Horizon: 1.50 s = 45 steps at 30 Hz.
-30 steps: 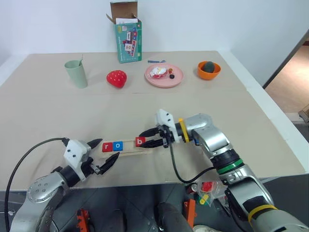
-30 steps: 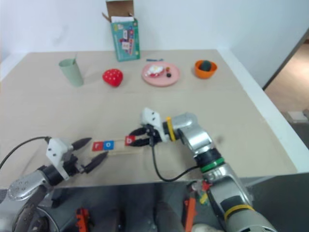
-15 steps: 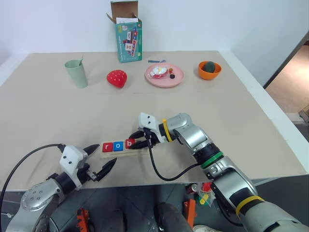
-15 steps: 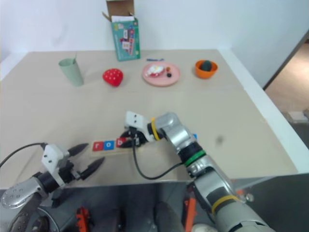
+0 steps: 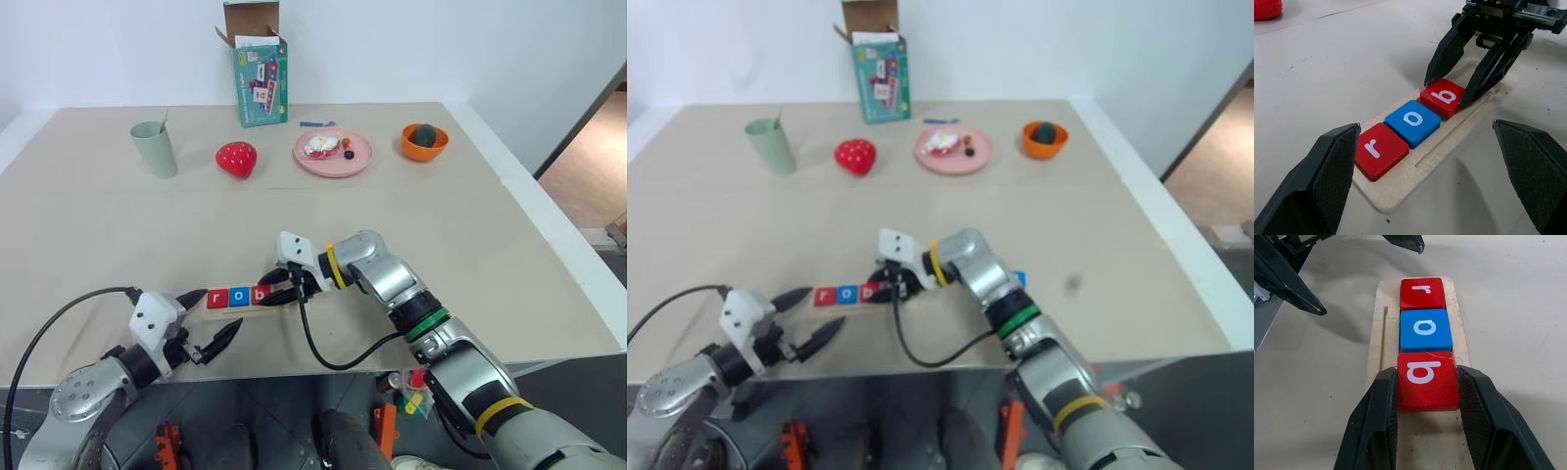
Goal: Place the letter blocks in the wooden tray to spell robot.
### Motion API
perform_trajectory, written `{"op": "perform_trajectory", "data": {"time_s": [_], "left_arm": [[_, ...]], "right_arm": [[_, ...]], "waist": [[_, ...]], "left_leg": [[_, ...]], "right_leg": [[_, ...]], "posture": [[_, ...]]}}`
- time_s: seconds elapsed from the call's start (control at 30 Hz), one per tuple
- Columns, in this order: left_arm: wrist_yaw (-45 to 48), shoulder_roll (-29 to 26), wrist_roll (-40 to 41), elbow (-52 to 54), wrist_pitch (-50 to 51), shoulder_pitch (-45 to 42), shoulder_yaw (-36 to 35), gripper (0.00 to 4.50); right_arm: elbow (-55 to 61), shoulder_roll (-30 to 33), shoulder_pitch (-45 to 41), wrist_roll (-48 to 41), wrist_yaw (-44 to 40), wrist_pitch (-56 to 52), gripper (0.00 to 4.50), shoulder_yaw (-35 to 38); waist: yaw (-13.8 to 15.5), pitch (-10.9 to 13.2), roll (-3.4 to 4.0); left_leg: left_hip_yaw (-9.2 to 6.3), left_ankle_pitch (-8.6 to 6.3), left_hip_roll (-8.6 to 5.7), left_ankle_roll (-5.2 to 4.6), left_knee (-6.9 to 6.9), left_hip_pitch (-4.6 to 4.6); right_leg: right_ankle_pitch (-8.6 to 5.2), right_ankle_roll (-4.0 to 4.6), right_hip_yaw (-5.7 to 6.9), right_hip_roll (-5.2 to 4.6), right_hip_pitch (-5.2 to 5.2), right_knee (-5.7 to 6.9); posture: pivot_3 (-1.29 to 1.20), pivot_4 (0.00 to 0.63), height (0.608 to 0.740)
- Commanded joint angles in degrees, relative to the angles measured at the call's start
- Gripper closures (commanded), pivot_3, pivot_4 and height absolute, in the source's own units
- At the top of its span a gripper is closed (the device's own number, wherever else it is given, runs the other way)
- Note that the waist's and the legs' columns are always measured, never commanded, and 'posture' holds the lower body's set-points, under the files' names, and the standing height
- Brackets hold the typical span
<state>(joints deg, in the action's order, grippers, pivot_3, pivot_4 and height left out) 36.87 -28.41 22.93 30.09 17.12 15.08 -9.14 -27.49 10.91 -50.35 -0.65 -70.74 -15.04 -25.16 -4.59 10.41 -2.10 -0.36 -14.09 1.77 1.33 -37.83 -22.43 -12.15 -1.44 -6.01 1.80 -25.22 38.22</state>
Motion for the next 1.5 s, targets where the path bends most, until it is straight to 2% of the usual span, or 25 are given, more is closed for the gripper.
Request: {"op": "perform_trajectory", "data": {"time_s": [0.03, 0.43, 0.47, 0.53, 0.6, 0.7, 0.8, 0.9, 1.13, 1.3, 1.5], "left_arm": [[0.4, -0.4, -0.1, 1.3, -1.4, -0.1, 0.2, 0.00], [0.6, -0.9, -1.6, 1.5, -2.4, 0.1, 1.7, 0.00], [0.7, -1.0, -1.9, 1.5, -2.6, 0.1, 2.0, 0.00], [0.9, -1.2, -2.2, 1.7, -2.8, 0.0, 2.4, 0.00], [1.4, -1.5, -2.3, 1.8, -2.8, -0.3, 2.7, 0.00], [2.9, -2.8, -2.9, 1.9, -3.2, -1.3, 3.8, 0.00], [5.4, -4.9, -3.2, 1.9, -3.6, -2.2, 5.1, 0.00], [7.9, -6.8, -2.3, 2.1, -2.5, -3.9, 6.7, 0.00], [11.8, -10.1, -1.4, 1.7, -0.4, -8.3, 9.3, 0.00], [12.1, -10.0, -1.7, 1.5, -0.3, -9.3, 9.8, 0.00], [11.9, -9.9, -2.3, 1.8, -0.5, -8.6, 10.1, 0.00]], "right_arm": [[-0.6, -0.7, -1.0, 0.5, 0.4, 1.1, 3.32, -0.2], [-1.4, -2.1, -1.8, -0.3, 0.6, -0.5, 3.32, 1.2], [-0.9, -2.2, -1.9, -0.8, 0.9, -0.8, 2.29, 1.9], [0.5, -2.2, -2.2, -2.5, 1.2, -2.7, 1.70, 3.8], [2.9, -1.9, -2.6, -4.9, 1.5, -5.5, 0.90, 6.1], [6.9, 1.1, -2.8, -7.1, 0.4, -8.0, 0.03, 8.7], [7.3, 4.3, -3.4, -8.5, 0.4, -8.2, 0.03, 11.3], [2.1, 7.8, -5.4, -7.4, 2.0, -5.0, 0.03, 13.3], [-16.3, 14.8, -8.3, -1.8, -1.9, 12.7, 0.03, 11.8], [-25.6, 16.4, -9.7, 0.6, -7.5, 20.9, 0.03, 11.1], [-31.1, 14.9, -11.6, 1.3, -7.7, 23.1, 0.03, 12.6]], "waist": [[0.0, 0.0, 0.00], [0.0, 0.0, 0.00], [0.0, 0.0, 0.00], [0.0, 0.0, 0.01], [0.0, 0.0, 0.01], [0.0, 0.0, 0.04], [0.1, 0.0, 0.05], [0.0, 0.0, 0.05], [0.0, 0.0, 0.06], [-0.4, 0.1, 0.08], [-0.5, 0.1, 0.09]], "left_leg": [[0.00, 0.00, 0.00, 0.00, 0.00, -0.01], [-0.01, 0.00, 0.00, 0.00, 0.00, 0.01], [-0.01, 0.00, 0.00, 0.00, 0.00, 0.01], [-0.01, 0.00, 0.00, 0.00, 0.00, 0.00], [-0.02, 0.00, 0.00, 0.00, 0.00, -0.01], [-0.03, 0.00, 0.00, 0.00, 0.02, -0.03], [-0.05, 0.00, -0.03, 0.00, 0.02, -0.05], [-0.02, 0.00, -0.03, 0.00, 0.07, -0.03], [0.04, 0.00, -0.05, -0.01, 0.23, -0.01], [0.11, -0.03, -0.04, -0.06, 0.34, 0.01], [0.10, -0.03, -0.04, -0.05, 0.33, 0.03]], "right_leg": [[0.00, 0.00, 0.00, 0.00, -0.01, 0.00], [0.00, 0.00, 0.00, 0.00, 0.01, 0.00], [0.00, 0.01, 0.01, 0.00, 0.01, 0.00], [0.00, 0.01, 0.01, 0.00, -0.01, 0.00], [0.00, 0.01, 0.01, 0.00, -0.01, 0.00], [-0.01, 0.01, 0.02, -0.01, -0.02, 0.00], [-0.03, -0.01, 0.04, -0.03, -0.01, -0.03], [-0.05, 0.01, 0.02, -0.03, -0.01, -0.05], [-0.09, 0.00, -0.04, -0.02, -0.03, -0.09], [-0.12, -0.02, -0.18, 0.00, -0.06, -0.11], [-0.11, -0.01, -0.20, -0.01, -0.05, -0.09]], "posture": [[0.00, 0.150, 0.740], [0.00, 0.150, 0.740], [0.00, 0.150, 0.740], [0.00, 0.150, 0.740], [0.00, 0.150, 0.740], [0.00, 0.150, 0.740], [0.00, 0.150, 0.740], [0.00, 0.150, 0.740], [0.00, 0.150, 0.740], [0.00, 0.150, 0.740], [0.00, 0.150, 0.740]]}}
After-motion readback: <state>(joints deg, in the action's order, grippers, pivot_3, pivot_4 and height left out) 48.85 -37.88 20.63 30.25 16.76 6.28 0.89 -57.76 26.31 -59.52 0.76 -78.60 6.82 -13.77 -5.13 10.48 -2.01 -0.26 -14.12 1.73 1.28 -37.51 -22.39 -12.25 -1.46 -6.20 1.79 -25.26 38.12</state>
